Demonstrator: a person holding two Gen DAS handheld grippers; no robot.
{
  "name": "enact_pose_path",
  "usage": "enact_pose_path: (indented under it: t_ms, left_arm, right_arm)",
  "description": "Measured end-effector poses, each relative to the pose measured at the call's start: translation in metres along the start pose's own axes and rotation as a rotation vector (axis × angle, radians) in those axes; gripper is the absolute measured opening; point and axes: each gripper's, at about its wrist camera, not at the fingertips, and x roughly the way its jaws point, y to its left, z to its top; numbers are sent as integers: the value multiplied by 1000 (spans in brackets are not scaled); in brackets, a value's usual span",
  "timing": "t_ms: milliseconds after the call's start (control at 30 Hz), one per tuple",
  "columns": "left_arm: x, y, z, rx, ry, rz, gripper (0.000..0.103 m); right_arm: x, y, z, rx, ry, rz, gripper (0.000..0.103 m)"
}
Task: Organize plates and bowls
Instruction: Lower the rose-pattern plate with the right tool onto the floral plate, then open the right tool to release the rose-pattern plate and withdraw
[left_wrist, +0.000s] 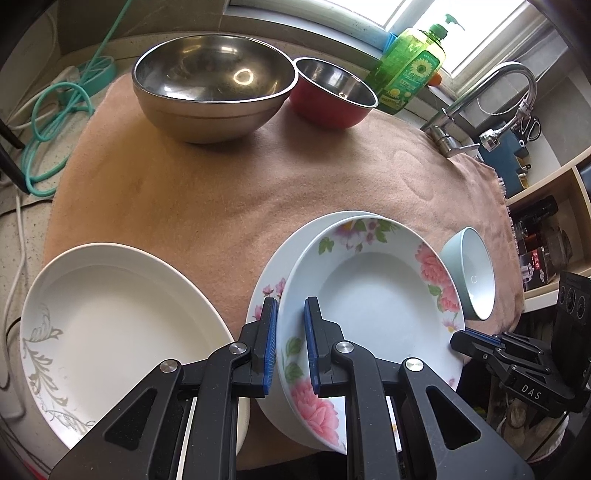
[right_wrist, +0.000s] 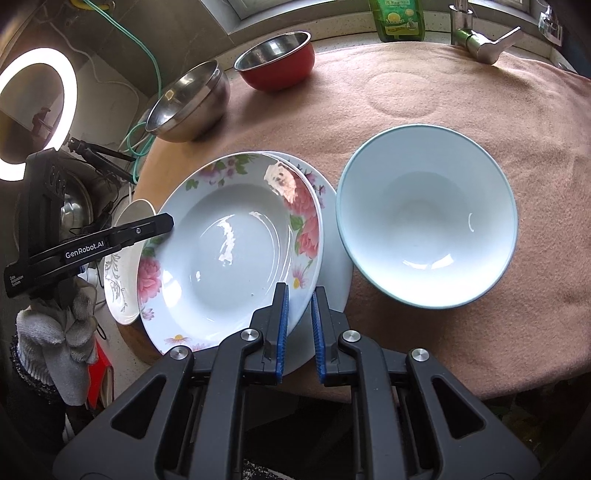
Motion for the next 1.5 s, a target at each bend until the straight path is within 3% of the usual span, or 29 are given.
enact_pose_path:
  t_ms: [1500]
  left_arm:
    - [9, -8, -1, 55, 23, 32, 14]
  right_arm:
    - [15, 1, -5, -10, 27, -47, 14]
